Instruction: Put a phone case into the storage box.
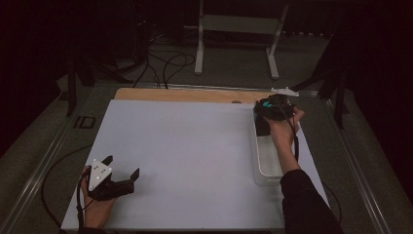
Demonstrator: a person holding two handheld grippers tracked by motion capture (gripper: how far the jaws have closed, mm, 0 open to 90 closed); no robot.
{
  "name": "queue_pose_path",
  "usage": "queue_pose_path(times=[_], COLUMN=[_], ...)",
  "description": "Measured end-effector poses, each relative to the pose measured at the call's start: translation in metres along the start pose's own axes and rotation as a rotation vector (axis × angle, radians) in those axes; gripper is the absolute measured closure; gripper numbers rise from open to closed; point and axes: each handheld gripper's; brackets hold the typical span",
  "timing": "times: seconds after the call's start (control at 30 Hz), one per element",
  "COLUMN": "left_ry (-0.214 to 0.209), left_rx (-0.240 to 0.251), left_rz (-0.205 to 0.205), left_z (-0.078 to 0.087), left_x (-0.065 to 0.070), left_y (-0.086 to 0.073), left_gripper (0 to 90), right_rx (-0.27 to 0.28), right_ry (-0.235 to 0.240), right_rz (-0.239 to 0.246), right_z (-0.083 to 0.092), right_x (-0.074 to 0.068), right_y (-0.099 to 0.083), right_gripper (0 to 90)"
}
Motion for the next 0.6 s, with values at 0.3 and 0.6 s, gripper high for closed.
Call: queue_pose_path(times=[0.3,0.6], left_ry=[0.0,0.001], left_rx=[-0.001,0.001], left_rz=[0.0,0.001], left_z=[0.0,0.0], left_x=[0.0,0.0], left_y=[0.0,0.0], left_gripper=[0.5,0.5], right_rx=[-0.003,0.0], right_ry=[-0.008,-0.022], right_rz=[0.011,0.005], right_z=[-0.004,-0.012], right_x=[-0.004,-0.005], right_y=[-0.003,-0.005], right_gripper=[14.0,13.9])
Point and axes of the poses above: each handheld gripper's, and its own axes: z roughly backward along the jaws, y roughly out of its top, x roughly to its right, and after that the axes turned 6 degrees about -z, right-handed
